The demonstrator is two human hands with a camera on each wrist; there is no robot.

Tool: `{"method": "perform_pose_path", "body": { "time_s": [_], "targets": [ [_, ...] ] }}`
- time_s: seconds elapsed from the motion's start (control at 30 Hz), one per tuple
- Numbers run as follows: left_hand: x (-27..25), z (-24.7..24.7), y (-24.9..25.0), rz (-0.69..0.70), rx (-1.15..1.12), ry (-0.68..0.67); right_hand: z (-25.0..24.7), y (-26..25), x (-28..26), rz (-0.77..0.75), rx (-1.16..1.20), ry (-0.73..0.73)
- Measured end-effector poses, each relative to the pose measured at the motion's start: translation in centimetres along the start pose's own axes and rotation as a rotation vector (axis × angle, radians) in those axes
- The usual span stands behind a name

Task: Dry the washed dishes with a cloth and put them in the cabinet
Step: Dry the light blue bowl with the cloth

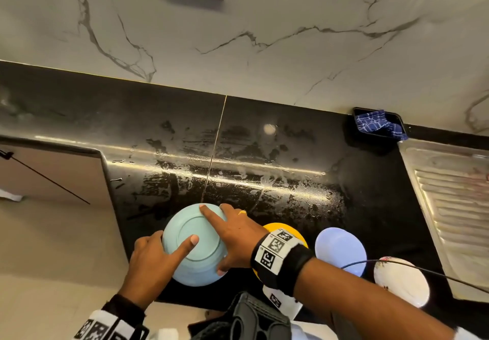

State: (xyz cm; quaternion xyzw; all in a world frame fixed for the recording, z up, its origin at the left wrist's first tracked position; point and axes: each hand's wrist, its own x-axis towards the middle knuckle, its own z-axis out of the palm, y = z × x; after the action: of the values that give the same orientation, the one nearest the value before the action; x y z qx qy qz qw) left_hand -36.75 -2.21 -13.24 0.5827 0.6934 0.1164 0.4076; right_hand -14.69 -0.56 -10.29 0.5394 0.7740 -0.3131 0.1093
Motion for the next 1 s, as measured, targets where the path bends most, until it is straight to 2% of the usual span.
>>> {"method": "perform_pose_path", "body": {
  "time_s": [0.17,0.37,0.5,0.6,0.83,0.93,1.0],
  "targets": [
    [0.3,-0.7,2.2,-0.048,-0.379,-0.016,-0.4,0.6,-0.1,0.001,0.094,0.056],
    [1.7,-1.5,3.2,-0.226,-0.548,-0.068,-1.7,2.1,-0.2,-0.086,0.111,0.133],
    [1.7,-1.7,4.9,-0.205,-0.769,-0.098,-2.8,3.1,-0.6,-0.176,0.097,0.181],
    [2.1,-2.0,6.8,-0.099,-0.915,-0.114,-3.6,3.9,-1.0,-0.196,0.192,0.236],
    [3.0,-2.8,15.2,0.124,-0.964,-0.067,-7.6,6.8,-3.4,-0.177,0.363,0.463],
    [2.6,-1.9,20.3,0.339,-0.755,-0.051,-9.2,10.1,-6.1,-0.175,0.559,0.602],
    [1.4,0.0,24.0,0.554,-0.443,0.040,-9.9,12.4,-8.7,-0.106,0.809,0.685]
  ]
}}
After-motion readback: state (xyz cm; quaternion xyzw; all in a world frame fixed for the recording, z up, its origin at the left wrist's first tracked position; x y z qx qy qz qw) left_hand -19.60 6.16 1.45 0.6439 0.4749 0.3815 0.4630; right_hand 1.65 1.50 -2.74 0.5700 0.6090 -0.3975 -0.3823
